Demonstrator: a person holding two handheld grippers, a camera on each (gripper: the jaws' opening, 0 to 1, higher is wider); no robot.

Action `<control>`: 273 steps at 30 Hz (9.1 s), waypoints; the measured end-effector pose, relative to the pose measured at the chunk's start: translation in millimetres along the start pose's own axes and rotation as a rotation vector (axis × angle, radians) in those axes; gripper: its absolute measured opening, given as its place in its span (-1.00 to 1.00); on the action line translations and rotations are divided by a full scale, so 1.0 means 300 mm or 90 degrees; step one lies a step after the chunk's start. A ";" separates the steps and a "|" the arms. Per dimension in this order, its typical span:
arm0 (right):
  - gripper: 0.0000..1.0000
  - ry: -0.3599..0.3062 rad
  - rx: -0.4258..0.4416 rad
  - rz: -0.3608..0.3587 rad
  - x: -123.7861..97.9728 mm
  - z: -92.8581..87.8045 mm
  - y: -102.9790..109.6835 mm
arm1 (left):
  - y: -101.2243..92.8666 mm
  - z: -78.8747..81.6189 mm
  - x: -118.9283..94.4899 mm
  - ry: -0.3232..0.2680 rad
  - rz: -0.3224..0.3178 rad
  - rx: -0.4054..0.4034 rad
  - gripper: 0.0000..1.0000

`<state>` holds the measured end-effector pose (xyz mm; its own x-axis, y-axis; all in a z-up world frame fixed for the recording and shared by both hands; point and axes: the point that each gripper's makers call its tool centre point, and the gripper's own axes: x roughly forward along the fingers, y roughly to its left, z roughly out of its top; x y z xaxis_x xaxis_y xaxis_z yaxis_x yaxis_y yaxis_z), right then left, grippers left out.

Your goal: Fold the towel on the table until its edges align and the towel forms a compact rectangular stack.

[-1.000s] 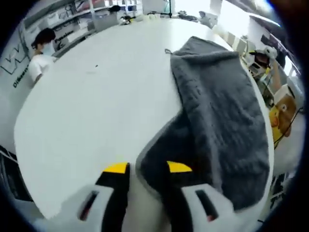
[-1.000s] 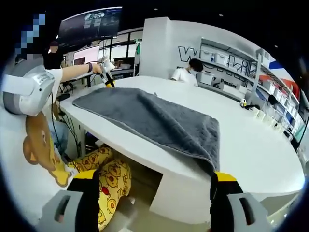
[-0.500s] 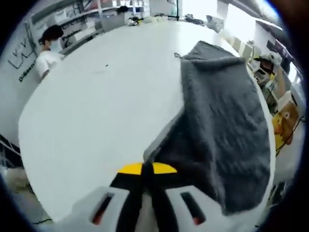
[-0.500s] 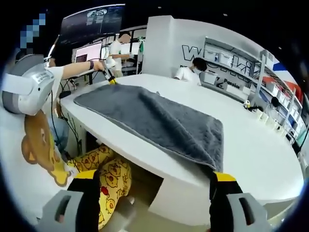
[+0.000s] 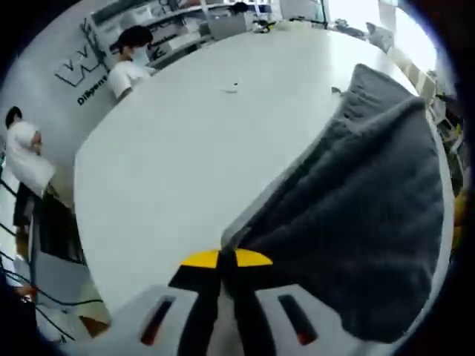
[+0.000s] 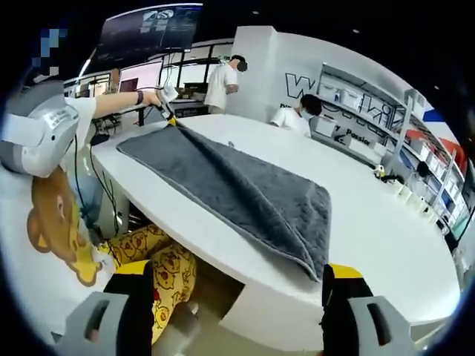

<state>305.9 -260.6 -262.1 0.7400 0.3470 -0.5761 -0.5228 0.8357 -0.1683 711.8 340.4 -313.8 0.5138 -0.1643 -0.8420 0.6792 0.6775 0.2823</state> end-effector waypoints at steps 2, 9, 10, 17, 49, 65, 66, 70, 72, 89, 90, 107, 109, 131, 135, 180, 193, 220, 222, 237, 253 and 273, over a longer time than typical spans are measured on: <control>0.96 0.001 -0.002 0.000 -0.009 -0.001 0.005 | -0.002 -0.002 0.024 0.011 0.002 0.015 -0.87; 0.96 0.004 0.004 -0.012 -0.031 -0.015 -0.001 | 0.010 0.006 0.035 0.012 0.016 0.014 -0.79; 0.96 0.004 0.004 -0.012 -0.032 -0.017 -0.001 | 0.016 0.003 0.029 0.011 0.022 0.009 -0.74; 0.96 -0.003 -0.001 -0.004 -0.028 -0.008 0.006 | 0.031 0.015 -0.087 -0.048 0.073 0.020 -0.44; 0.96 -0.032 -0.051 0.056 0.058 0.073 0.047 | -0.920 -0.359 -0.716 -0.232 -0.108 -0.018 0.99; 0.96 -0.019 -0.051 0.076 0.089 0.067 0.040 | -1.047 -0.394 -0.765 -0.238 -0.112 -0.023 0.99; 0.96 -0.016 -0.048 0.074 0.094 0.064 0.036 | -1.046 -0.395 -0.766 -0.238 -0.111 -0.023 0.99; 0.96 0.013 -0.052 0.053 0.113 0.051 0.001 | -1.051 -0.388 -0.759 -0.233 -0.108 -0.023 0.99; 0.96 0.014 -0.053 0.059 0.121 0.063 -0.009 | -1.048 -0.385 -0.756 -0.234 -0.108 -0.025 0.99; 0.25 0.045 -0.072 0.077 0.537 0.351 -0.467 | -1.047 -0.359 -0.720 -0.231 -0.125 -0.018 0.99; 0.18 0.048 -0.055 0.070 0.577 0.357 -0.500 | -1.048 -0.357 -0.717 -0.231 -0.127 -0.018 0.99; -0.16 0.168 0.061 0.027 0.938 0.229 -0.755 | -1.020 -0.345 -0.691 -0.207 -0.134 -0.031 0.98; -0.18 0.173 0.070 0.033 0.946 0.215 -0.756 | -1.019 -0.345 -0.688 -0.205 -0.135 -0.032 0.98; -0.89 0.113 -0.035 -0.080 0.923 0.310 -0.875 | -1.056 -0.339 -0.667 -0.192 -0.152 -0.031 0.96; -0.77 0.123 -0.028 -0.047 0.928 0.281 -0.849 | -1.058 -0.338 -0.669 -0.192 -0.152 -0.029 0.96; -0.35 -0.032 0.033 -0.109 0.662 0.355 -0.800 | -1.043 -0.354 -0.682 -0.212 -0.140 -0.046 0.94; 0.67 -0.036 0.038 0.022 0.323 0.196 -0.362 | -1.030 -0.352 -0.687 -0.234 -0.137 -0.048 0.97; 0.99 -0.033 0.033 0.059 0.108 0.026 0.014 | -1.035 -0.426 -0.694 -0.252 -0.120 -0.083 0.97; 0.99 -0.035 0.033 0.060 0.101 0.025 0.018 | -1.034 -0.433 -0.693 -0.251 -0.117 -0.086 0.97; 0.99 -0.032 0.045 0.047 0.072 -0.014 -0.015 | -1.033 -0.435 -0.684 -0.250 -0.118 -0.090 0.96; 0.77 -0.025 0.026 0.035 0.085 -0.030 -0.065 | -1.021 -0.440 -0.674 -0.242 -0.124 -0.075 0.87; -0.02 0.079 -0.209 0.059 0.191 -0.061 -0.298 | -0.815 -0.435 -0.549 -0.139 -0.133 0.191 -0.22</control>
<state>387.4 -323.3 -294.8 0.6361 0.3437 -0.6909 -0.7086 0.6147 -0.3466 392.9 295.5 -304.2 0.4255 -0.4457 -0.7876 0.8865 0.3803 0.2637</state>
